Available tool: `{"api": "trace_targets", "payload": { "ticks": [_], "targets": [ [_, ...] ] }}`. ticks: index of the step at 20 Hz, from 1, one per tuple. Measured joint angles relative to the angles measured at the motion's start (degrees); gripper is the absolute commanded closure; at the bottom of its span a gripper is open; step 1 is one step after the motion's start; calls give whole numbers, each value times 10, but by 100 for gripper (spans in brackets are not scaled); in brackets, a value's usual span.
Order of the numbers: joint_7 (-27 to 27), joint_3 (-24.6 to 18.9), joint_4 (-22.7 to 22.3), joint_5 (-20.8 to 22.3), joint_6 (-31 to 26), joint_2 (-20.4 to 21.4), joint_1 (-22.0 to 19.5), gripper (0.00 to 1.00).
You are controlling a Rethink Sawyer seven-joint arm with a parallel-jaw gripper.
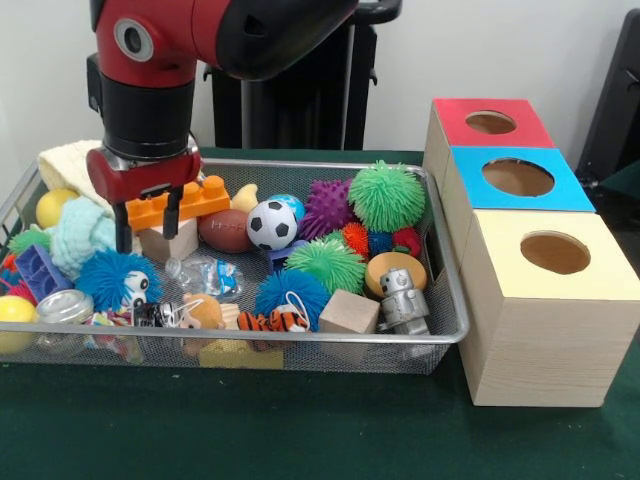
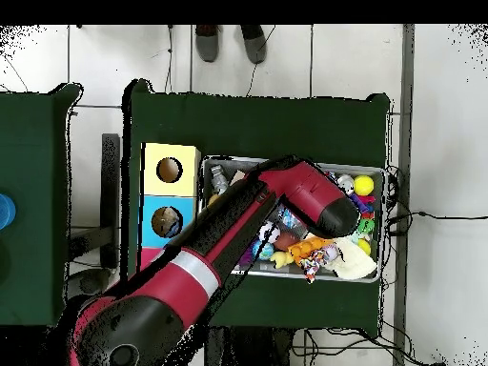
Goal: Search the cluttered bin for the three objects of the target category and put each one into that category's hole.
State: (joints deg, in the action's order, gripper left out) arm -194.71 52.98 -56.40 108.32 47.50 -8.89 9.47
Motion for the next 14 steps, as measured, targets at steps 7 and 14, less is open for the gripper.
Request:
{"api": "trace_targets", "payload": {
  "ticks": [7, 14],
  "targets": [
    [32, -8, 0, 2, -11, 0, 0, 0],
    [83, -8, 0, 22, -14, -5, 7, 0]
  ]
}}
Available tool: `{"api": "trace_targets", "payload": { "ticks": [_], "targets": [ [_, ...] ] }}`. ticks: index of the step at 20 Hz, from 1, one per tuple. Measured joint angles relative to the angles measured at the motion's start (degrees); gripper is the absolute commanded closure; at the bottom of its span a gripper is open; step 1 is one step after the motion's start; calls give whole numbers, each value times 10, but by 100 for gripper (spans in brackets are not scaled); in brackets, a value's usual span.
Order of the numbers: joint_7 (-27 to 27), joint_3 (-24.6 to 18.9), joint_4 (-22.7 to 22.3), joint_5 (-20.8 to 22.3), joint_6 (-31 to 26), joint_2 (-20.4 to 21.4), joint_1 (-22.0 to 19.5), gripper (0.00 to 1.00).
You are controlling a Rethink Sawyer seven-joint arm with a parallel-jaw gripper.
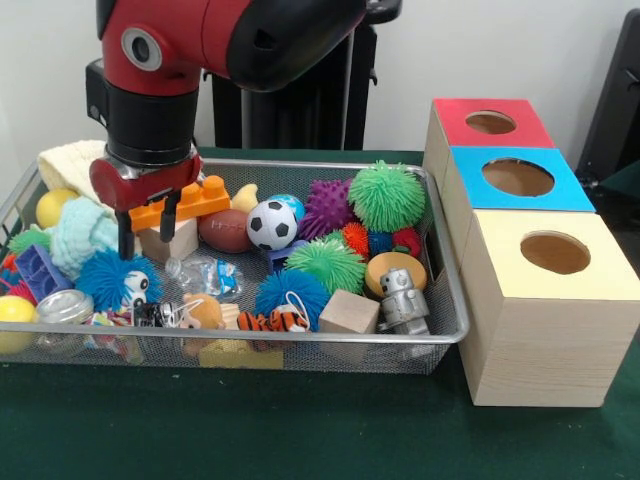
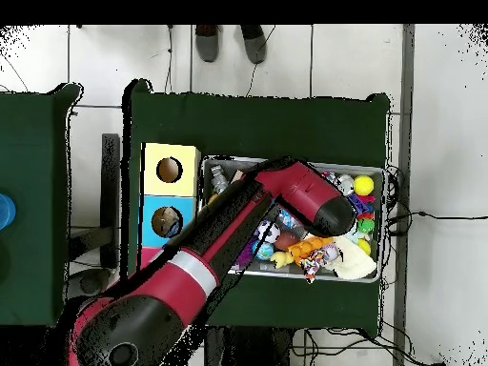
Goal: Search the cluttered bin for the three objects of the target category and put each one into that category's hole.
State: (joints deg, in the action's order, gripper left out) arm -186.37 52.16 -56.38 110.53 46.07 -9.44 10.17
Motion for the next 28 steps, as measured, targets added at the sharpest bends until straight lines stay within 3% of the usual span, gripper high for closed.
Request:
{"api": "trace_targets", "payload": {
  "ticks": [12, 20, 23, 28],
  "targets": [
    [14, 0, 0, 33, -9, -13, 20, 0],
    [73, 0, 0, 54, -32, -13, 32, 0],
    [109, -4, 0, 62, -45, -10, 33, 0],
    [233, -38, -12, 63, -87, 19, 32, 0]
  ]
}}
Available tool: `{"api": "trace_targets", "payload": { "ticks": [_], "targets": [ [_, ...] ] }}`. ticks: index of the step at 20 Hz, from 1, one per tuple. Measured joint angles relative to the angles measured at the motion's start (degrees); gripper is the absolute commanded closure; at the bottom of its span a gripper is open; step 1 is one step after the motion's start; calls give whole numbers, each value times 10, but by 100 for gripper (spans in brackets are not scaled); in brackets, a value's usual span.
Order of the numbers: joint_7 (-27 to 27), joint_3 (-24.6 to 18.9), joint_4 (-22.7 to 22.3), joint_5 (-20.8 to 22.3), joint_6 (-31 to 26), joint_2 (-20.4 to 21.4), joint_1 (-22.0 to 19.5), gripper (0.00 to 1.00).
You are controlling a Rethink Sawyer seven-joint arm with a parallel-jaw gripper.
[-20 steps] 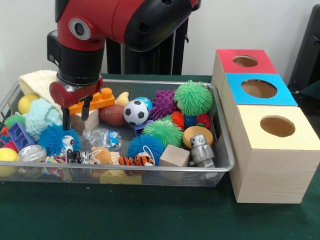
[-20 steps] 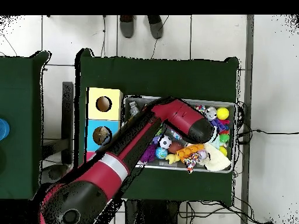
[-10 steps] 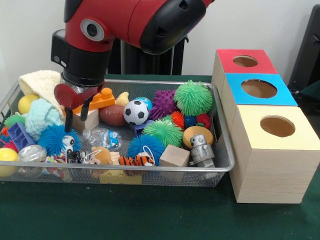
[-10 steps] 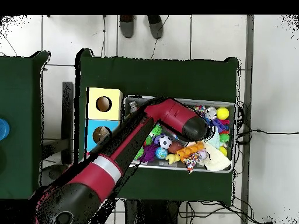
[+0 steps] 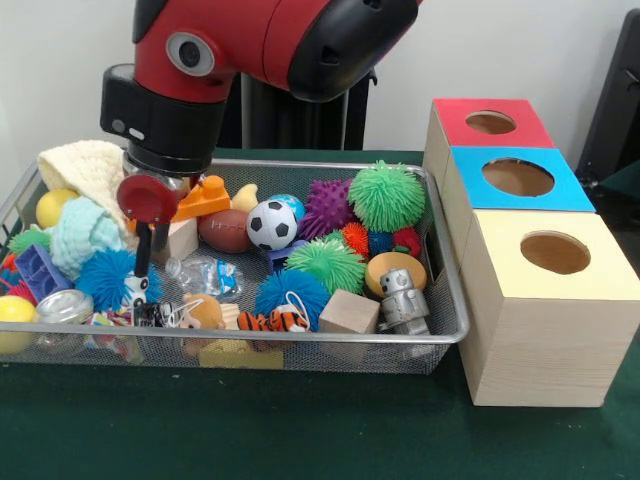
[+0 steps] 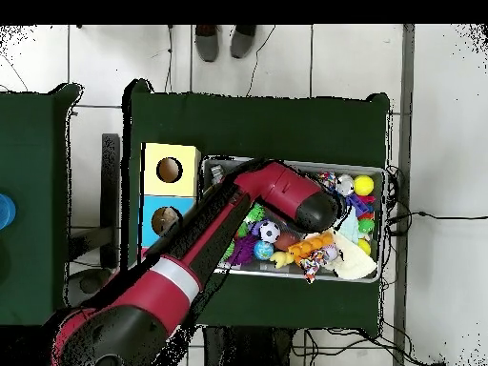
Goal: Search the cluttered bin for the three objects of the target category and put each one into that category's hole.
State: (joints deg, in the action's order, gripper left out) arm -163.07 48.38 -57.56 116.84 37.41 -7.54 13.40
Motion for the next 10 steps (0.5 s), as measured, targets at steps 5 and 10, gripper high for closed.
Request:
{"api": "trace_targets", "payload": {
  "ticks": [5, 10],
  "targets": [
    [114, -13, -8, 1, -23, 18, -1, 0],
    [158, -13, -13, 2, -24, 27, 2, 0]
  ]
}}
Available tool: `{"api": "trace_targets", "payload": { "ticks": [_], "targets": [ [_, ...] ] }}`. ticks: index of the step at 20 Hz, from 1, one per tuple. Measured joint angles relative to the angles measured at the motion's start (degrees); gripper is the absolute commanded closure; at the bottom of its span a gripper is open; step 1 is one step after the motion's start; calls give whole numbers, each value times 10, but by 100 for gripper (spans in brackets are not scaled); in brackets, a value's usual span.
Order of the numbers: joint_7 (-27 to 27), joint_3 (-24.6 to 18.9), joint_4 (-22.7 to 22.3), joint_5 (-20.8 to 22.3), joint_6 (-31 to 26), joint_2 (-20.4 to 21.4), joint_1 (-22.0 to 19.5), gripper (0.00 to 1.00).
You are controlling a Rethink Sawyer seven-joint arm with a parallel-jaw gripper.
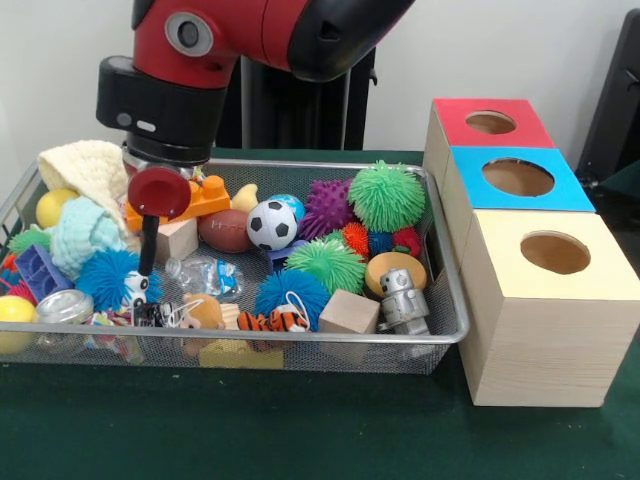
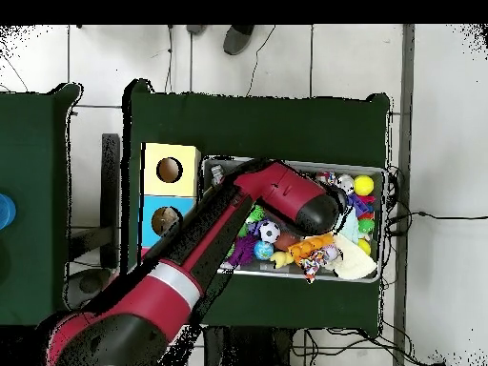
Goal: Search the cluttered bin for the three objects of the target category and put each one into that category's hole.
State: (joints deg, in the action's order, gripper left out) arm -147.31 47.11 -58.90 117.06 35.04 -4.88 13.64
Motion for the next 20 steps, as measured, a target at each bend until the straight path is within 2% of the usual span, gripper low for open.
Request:
{"api": "trace_targets", "payload": {
  "ticks": [11, 20],
  "targets": [
    [0, 9, -18, 22, 29, 40, 44, 0],
    [0, 9, -20, 21, 29, 42, 56, 0]
  ]
}}
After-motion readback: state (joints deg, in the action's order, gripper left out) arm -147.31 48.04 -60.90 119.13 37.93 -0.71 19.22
